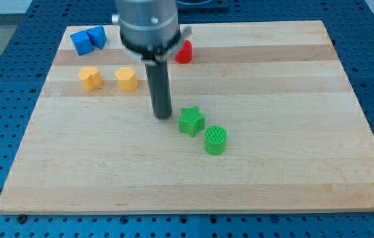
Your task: Push the green star diagonally to the top right of the green circle
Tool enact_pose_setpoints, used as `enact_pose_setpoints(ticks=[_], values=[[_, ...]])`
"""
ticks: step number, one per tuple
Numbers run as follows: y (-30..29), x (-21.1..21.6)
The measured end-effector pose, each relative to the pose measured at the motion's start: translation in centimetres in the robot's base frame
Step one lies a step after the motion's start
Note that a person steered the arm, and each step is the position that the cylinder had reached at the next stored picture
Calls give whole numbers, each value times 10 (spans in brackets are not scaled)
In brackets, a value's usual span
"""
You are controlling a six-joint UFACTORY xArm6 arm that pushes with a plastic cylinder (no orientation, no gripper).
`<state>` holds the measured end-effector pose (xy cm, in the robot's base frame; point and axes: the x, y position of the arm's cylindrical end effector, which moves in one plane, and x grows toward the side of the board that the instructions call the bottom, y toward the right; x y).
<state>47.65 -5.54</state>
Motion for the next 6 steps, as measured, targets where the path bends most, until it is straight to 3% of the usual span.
enact_pose_setpoints(ticks=[2, 3, 5, 6], values=[[112, -9], [134, -14], [47, -1], [104, -5]])
